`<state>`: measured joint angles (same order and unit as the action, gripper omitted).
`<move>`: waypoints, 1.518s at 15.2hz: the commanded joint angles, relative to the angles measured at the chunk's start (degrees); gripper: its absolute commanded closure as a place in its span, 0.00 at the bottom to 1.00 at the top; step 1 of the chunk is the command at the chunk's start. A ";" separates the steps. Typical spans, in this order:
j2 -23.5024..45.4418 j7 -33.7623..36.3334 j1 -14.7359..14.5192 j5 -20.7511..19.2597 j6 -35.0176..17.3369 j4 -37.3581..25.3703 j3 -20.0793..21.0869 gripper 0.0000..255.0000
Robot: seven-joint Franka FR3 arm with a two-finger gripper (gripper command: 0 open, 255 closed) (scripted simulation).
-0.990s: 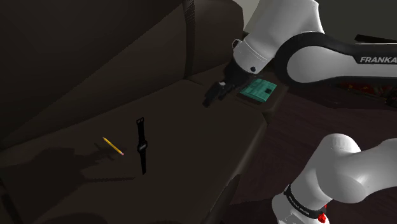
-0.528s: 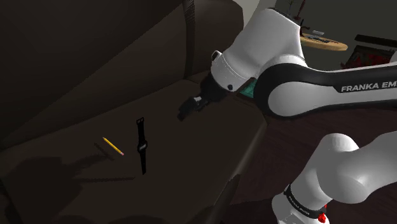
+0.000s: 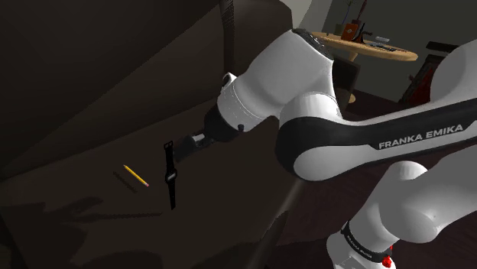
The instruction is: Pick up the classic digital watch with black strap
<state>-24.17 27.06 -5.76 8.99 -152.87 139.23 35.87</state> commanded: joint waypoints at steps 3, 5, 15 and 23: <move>6.32 7.89 6.16 -6.80 -6.00 -3.82 9.15 0.00; 7.03 8.79 7.07 -7.72 -7.61 -2.92 10.23 0.00; 9.21 12.09 10.61 -11.27 -12.07 -0.64 13.97 1.00; 8.84 11.46 9.89 -10.58 -11.28 -1.05 13.24 1.00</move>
<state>-15.08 38.94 4.63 -2.07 -164.55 138.31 49.58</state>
